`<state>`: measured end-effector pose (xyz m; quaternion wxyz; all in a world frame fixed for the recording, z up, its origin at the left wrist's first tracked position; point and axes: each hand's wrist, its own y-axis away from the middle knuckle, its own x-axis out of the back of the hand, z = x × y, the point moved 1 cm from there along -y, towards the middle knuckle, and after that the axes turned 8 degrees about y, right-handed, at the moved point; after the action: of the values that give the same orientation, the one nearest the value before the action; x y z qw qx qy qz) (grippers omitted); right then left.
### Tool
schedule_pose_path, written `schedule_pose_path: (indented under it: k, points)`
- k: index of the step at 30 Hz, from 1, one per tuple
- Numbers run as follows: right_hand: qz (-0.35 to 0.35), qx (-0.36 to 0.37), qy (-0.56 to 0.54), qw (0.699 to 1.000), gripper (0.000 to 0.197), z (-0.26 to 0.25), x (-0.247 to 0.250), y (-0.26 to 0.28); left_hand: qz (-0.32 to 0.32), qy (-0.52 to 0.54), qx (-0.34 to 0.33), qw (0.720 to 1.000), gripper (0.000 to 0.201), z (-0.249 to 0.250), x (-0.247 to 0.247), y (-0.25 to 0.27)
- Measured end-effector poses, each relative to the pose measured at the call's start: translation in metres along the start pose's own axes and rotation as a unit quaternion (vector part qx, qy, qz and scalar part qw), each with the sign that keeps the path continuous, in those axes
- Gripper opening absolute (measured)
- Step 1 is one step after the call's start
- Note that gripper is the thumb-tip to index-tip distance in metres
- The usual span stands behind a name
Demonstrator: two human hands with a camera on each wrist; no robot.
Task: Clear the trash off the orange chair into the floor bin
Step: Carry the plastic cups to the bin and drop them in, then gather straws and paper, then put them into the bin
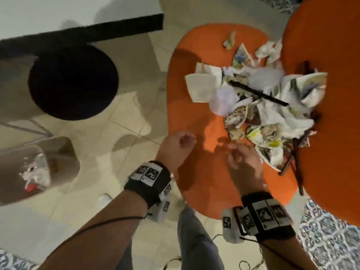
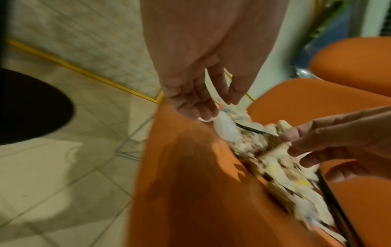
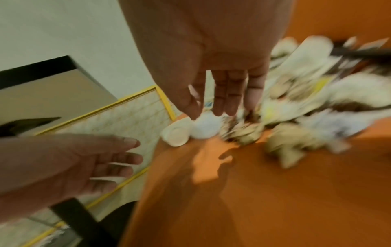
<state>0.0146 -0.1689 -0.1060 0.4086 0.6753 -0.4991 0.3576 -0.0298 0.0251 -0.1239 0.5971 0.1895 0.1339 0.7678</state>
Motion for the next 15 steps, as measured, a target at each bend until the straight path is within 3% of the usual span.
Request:
schedule_pose_path:
  k: [2, 4, 6, 8, 10, 12, 15]
  points:
    - [0.000, -0.045, 0.096, 0.994, 0.032, 0.048, 0.024, 0.003, -0.057, -0.053, -0.015, 0.997, 0.021, 0.010, -0.050, -0.004]
    - [-0.067, -0.125, 0.150, 0.978, 0.040, 0.085, 0.033, 0.008, -0.101, -0.141, -0.041, 0.984, 0.029, 0.015, -0.094, -0.009]
    - [-0.159, -0.164, 0.105, 0.968, 0.046, 0.109, 0.030, 0.013, -0.130, -0.229, -0.060, 0.963, 0.038, 0.012, -0.131, -0.014]
    - [-0.199, -0.154, 0.057, 0.966, 0.047, 0.133, 0.022, 0.017, -0.161, -0.303, -0.047, 0.938, 0.056, 0.007, -0.161, -0.020]
    - [-0.218, -0.129, 0.027, 0.967, 0.028, 0.138, 0.021, 0.014, -0.176, -0.382, -0.036, 0.906, 0.071, 0.005, -0.179, -0.025]
    - [-0.211, -0.137, 0.003, 0.968, 0.008, 0.137, 0.030, 0.007, -0.160, -0.423, -0.037, 0.891, 0.079, 0.007, -0.190, -0.027]
    - [-0.100, -0.163, -0.021, 0.981, 0.024, 0.151, 0.045, -0.003, -0.097, -0.444, -0.052, 0.889, 0.090, 0.013, -0.206, -0.027]
